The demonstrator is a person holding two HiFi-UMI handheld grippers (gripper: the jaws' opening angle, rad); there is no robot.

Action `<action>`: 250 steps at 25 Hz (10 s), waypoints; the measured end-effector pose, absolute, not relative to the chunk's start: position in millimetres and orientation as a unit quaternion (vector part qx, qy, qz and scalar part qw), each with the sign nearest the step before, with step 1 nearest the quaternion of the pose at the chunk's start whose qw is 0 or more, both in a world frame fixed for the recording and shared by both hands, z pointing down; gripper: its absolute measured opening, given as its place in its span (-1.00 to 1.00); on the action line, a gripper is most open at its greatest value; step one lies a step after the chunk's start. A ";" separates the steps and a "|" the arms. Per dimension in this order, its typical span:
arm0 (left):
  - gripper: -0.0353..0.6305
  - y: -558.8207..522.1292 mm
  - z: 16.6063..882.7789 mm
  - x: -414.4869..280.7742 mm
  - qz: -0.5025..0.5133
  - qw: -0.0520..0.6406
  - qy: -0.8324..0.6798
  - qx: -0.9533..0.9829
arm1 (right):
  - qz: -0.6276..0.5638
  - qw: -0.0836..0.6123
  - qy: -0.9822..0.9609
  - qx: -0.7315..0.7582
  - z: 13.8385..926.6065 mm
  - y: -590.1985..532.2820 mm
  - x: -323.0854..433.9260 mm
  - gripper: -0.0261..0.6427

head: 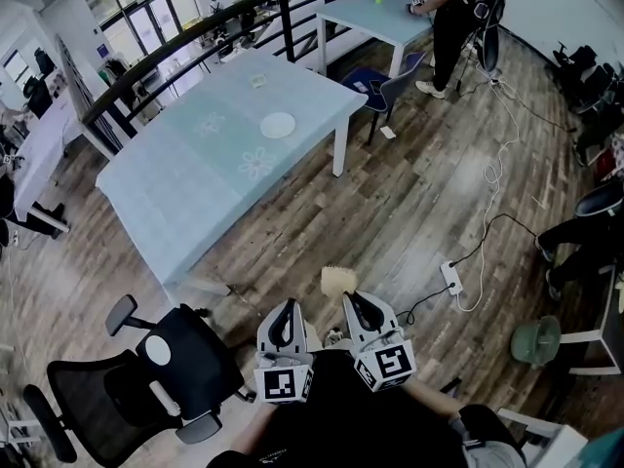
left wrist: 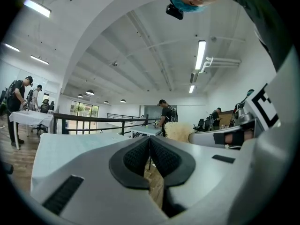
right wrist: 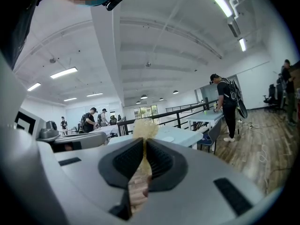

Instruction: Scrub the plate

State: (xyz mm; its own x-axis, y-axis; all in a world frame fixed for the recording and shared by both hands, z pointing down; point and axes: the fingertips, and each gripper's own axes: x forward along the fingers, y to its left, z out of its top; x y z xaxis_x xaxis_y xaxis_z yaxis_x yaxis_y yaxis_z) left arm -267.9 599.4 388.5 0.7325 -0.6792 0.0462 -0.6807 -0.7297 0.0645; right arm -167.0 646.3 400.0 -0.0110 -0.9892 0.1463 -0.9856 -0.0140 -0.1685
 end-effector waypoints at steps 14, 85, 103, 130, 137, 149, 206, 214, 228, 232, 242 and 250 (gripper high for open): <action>-0.85 514.8 379.2 -246.7 -0.012 0.042 -0.370 0.928 | -0.113 -0.014 0.673 -0.730 398.8 580.2 -130.3 -0.83; -0.86 173.1 389.7 2.2 0.002 0.051 -0.462 0.885 | -0.136 -0.034 0.815 -0.563 407.7 209.9 75.7 -0.84; -0.86 120.8 419.8 5.1 0.015 0.073 -0.521 0.850 | -0.157 -0.062 0.824 -0.541 435.9 141.9 99.6 -0.84; -0.86 -50.8 434.4 -7.7 0.016 0.103 -0.533 0.840 | -0.169 -0.135 0.834 -0.508 444.1 -31.6 74.0 -0.84; -0.86 -61.7 446.0 -48.9 0.021 0.096 -0.573 0.814 | -0.180 -0.158 0.846 -0.477 457.8 -47.0 44.6 -0.84; -0.86 -68.1 457.4 -70.5 0.042 0.078 -0.605 0.792 | -0.228 -0.155 0.844 -0.461 487.5 -80.6 24.9 -0.84; -0.86 -64.5 453.9 -59.4 0.060 0.093 -0.631 0.768 | -0.287 -0.374 0.792 -0.388 701.2 -122.1 7.4 -0.84; -0.86 -65.7 457.7 -59.2 0.059 0.096 -0.629 0.769 | -0.295 -0.374 0.784 -0.399 708.1 -129.5 17.6 -0.84; -0.86 -68.3 460.1 -58.5 0.061 0.105 -0.622 0.774 | -0.310 -0.367 0.762 -0.435 710.8 -135.9 44.8 -0.83; -0.86 -68.6 460.6 -58.5 0.061 0.103 -0.618 0.777 | -0.311 -0.367 0.757 -0.441 712.5 -136.4 50.0 -0.83; -0.86 -71.9 463.2 -47.4 0.062 0.105 -0.602 0.789 | -0.317 -0.358 0.743 -0.469 712.3 -139.8 69.7 -0.83; -0.86 -72.9 465.9 -44.0 0.063 0.110 -0.596 0.793 | -0.316 -0.353 0.729 -0.493 709.1 -143.0 89.9 -0.83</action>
State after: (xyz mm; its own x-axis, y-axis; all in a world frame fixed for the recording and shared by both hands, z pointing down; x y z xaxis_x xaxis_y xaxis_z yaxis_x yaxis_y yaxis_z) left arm -44.0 -72.9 465.9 0.2815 -0.9313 0.2312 -0.9591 -0.2654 0.0986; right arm 89.9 -143.0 709.1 -0.2644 -0.4963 0.8269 -0.9428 0.3133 -0.1135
